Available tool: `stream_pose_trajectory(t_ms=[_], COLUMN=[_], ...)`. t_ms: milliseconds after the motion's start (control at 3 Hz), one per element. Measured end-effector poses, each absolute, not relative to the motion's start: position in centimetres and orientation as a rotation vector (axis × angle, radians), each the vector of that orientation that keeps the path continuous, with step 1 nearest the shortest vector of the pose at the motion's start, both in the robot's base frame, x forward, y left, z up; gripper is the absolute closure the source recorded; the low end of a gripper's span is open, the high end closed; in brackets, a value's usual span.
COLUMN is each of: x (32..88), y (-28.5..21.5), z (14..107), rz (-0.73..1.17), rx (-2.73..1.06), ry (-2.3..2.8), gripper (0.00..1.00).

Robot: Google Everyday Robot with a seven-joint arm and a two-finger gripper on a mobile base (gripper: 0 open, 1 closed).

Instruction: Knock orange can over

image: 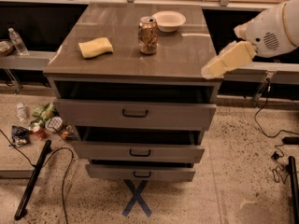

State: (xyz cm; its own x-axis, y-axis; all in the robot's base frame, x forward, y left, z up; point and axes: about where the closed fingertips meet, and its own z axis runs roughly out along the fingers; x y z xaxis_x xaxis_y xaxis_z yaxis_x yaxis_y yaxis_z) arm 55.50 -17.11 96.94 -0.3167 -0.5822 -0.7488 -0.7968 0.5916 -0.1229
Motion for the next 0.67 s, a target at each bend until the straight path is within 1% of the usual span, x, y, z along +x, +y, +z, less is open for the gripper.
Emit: stream_pose_trajectory(t_ms=[333,667], x=[60.2,62.0], y=[-13.6,-13.5], z=[96.3,97.1], rz=[0.47,0.451], rx=[-0.941,-0.879], ry=[1.94,1.899], gripper=[0.0,0.0])
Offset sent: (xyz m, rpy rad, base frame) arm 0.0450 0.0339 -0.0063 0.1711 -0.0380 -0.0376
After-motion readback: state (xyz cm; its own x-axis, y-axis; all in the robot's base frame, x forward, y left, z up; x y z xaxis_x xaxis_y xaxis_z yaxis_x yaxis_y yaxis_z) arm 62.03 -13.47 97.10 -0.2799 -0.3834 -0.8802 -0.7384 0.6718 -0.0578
